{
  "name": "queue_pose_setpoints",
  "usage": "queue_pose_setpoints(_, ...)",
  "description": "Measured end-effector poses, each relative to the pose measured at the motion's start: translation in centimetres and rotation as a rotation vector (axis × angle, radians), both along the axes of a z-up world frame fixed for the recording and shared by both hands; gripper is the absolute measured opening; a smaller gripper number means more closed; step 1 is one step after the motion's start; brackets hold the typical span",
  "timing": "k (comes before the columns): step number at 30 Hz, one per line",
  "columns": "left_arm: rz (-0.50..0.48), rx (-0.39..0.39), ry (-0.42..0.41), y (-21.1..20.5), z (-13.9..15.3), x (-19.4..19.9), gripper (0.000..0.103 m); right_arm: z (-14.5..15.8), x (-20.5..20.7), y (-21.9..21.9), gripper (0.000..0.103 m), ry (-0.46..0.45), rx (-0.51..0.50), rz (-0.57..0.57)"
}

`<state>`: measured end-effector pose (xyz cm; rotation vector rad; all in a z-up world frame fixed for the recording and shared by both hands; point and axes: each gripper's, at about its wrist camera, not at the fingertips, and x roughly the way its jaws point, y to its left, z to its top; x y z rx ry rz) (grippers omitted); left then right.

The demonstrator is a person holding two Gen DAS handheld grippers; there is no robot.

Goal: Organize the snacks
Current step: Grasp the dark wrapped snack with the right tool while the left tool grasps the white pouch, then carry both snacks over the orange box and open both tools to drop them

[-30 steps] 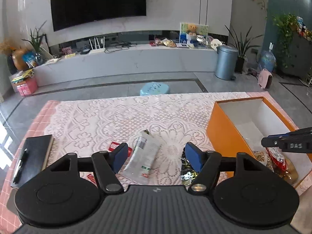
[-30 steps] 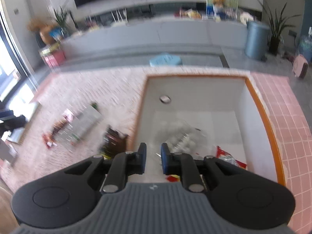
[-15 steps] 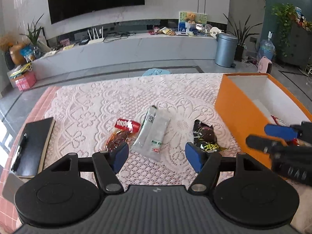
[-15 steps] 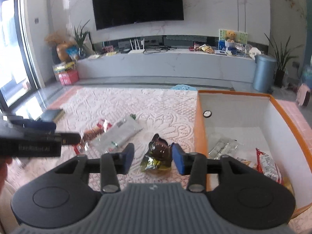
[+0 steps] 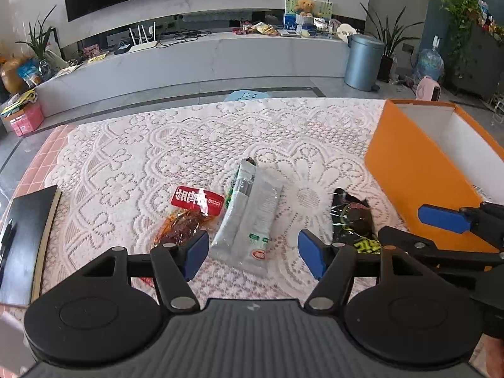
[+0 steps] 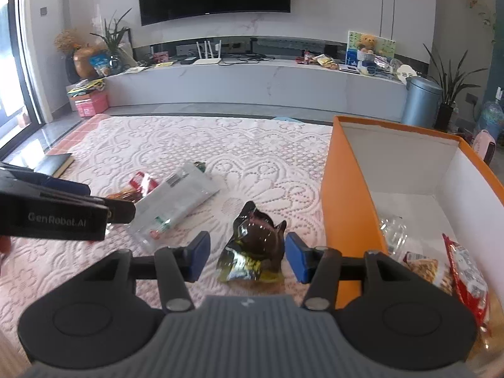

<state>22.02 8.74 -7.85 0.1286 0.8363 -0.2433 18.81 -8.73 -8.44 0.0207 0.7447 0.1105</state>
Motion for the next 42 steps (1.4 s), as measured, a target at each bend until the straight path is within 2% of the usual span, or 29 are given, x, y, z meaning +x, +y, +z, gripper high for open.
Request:
queue_pose_setpoints(3, -0.022, 0.011, 0.010, -0.1, -0.6, 1.1, 0.075, -1.0, 1.4, 0.9, 0.052, -0.001, -0.026, -0.002)
queue_pose_setpoints(7, -0.063, 0.033, 0.019, -0.6, -1.5, 2.7, 0.072, -2.6, 3.2, 2.3, 0.052, -0.008, -0.129, -0.003)
queue_pose_setpoints(9, -0.073, 0.038, 0.027, -0.8, -2.2, 3.5, 0.071, -3.6, 4.1, 2.4, 0.052, 0.009, -0.148, -0.008)
queue_pose_setpoints(15, -0.158, 0.145, -0.019, -2.3, -4.2, 4.6, 0.071, -5.7, 5.5, 1.4, 0.052, 0.057, -0.118, -0.031)
queue_pose_setpoints(22, -0.203, 0.244, -0.044, -3.0, -6.2, 5.1, 0.072, -6.9, 6.6, -0.1, 0.053, 0.078, 0.002, -0.030)
queue_pose_setpoints(28, -0.265, 0.376, -0.101, -4.7, -7.7, 4.9, 0.078, -7.1, 6.9, -0.8, 0.055, 0.091, 0.060, -0.035)
queue_pose_setpoints(30, -0.267, 0.398, -0.127, -5.1, -8.0, 5.1, 0.079, -7.1, 6.8, -0.7, 0.055, 0.091, 0.057, -0.029)
queue_pose_setpoints(34, -0.243, 0.372, -0.142, -5.1, -8.2, 5.6, 0.079, -7.3, 6.9, -0.7, 0.056, 0.091, 0.060, -0.028)
queue_pose_setpoints(38, -0.230, 0.312, -0.116, -4.6, -8.0, 5.9, 0.063, -7.4, 6.8, -0.7, 0.056, 0.088, 0.057, -0.022)
queue_pose_setpoints(42, -0.221, 0.305, -0.110, -4.8, -8.0, 5.8, 0.057, -7.4, 6.8, -0.7, 0.056, 0.089, 0.058, -0.018)
